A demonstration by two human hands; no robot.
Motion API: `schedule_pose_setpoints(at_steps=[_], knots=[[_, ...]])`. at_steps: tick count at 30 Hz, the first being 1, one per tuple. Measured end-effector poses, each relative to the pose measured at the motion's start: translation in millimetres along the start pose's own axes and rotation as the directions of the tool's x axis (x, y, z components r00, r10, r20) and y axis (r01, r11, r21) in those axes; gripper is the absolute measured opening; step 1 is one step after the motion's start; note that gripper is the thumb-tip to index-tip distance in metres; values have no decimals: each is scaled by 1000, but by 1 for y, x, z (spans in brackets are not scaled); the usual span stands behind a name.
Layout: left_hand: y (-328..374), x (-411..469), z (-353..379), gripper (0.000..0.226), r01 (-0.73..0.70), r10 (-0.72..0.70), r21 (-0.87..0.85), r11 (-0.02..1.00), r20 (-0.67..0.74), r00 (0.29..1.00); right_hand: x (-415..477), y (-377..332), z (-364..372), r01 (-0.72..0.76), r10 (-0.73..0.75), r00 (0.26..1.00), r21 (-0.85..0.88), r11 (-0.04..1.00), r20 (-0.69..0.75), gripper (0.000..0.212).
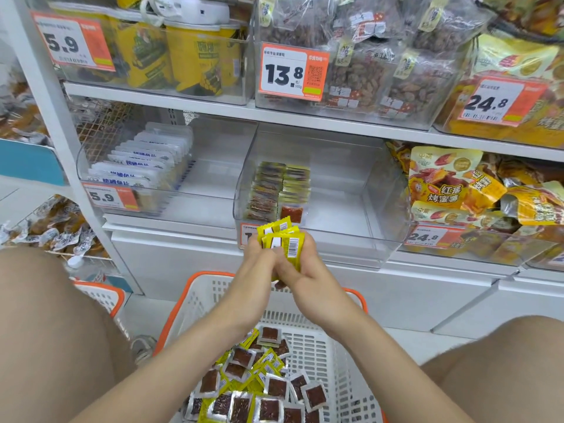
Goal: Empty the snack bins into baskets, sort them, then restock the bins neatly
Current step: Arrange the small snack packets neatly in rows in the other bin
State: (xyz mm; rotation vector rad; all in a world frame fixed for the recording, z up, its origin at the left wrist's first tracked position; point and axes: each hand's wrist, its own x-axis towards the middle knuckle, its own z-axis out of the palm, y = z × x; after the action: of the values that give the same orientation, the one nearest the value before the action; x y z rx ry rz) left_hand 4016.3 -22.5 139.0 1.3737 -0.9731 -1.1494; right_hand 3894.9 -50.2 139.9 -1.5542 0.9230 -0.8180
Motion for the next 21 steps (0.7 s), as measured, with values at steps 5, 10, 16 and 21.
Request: schedule_pose_setpoints(at_steps=[5, 10, 16, 21], knots=[[3, -1, -13, 41, 54, -30, -256, 965, 96, 995, -8, -5, 1, 198, -159, 978, -354, 914, 135, 47], [13, 2, -10, 66, 55, -3, -325, 944, 161, 987, -3, -7, -6, 204, -282, 956, -506, 838, -82, 47], [12, -5, 1, 67, 50, 3, -402, 914, 131, 991, -2, -5, -17, 274, -357, 934, -703, 656, 30, 59], [21, -10, -8, 54, 271, -143, -492, 827, 282, 949, -2, -21, -43, 356, -355, 926, -615, 703, 131, 77]])
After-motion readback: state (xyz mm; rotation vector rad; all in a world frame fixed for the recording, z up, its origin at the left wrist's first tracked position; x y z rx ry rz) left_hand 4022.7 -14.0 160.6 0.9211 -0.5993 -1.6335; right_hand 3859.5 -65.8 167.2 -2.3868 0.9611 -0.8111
